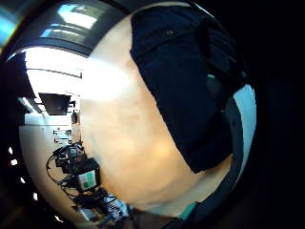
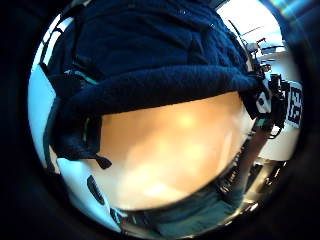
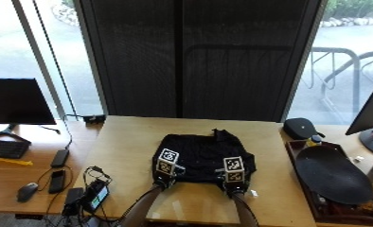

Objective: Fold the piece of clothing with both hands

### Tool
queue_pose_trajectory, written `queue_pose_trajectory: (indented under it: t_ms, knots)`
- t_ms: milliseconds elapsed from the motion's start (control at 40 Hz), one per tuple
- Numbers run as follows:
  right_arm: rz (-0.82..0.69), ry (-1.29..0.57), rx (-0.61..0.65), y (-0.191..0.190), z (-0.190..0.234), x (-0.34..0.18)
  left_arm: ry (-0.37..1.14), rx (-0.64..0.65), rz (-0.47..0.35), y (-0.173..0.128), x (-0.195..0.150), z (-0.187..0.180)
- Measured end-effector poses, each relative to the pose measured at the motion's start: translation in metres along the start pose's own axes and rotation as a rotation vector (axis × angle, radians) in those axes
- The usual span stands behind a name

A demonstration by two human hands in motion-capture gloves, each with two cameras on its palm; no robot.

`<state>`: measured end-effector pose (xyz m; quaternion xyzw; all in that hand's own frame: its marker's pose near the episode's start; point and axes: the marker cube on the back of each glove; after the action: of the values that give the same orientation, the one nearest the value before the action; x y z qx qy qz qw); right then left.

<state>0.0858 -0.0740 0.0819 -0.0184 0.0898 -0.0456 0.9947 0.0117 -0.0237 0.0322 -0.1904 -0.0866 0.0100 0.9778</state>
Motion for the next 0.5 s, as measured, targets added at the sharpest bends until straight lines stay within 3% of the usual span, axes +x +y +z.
queue_pose_trajectory:
  t_ms: [125, 225, 300, 400, 500]
  knots:
    - [-0.109, -0.109, -0.134, 0.009, -0.038, 0.006, -0.057, -0.066, 0.025, 0.012, -0.015, -0.028]
    - [-0.176, -0.160, -0.204, 0.021, -0.083, 0.007, -0.009, -0.063, 0.149, 0.013, -0.014, -0.042]
    - [-0.193, -0.164, -0.234, 0.024, -0.122, 0.008, -0.013, -0.024, 0.180, 0.006, -0.021, -0.054]
    - [-0.164, -0.134, -0.222, 0.012, -0.159, 0.009, -0.034, 0.019, 0.134, 0.014, -0.031, -0.085]
    - [-0.096, -0.100, -0.150, -0.016, -0.176, 0.003, -0.061, 0.095, 0.036, -0.003, -0.042, -0.106]
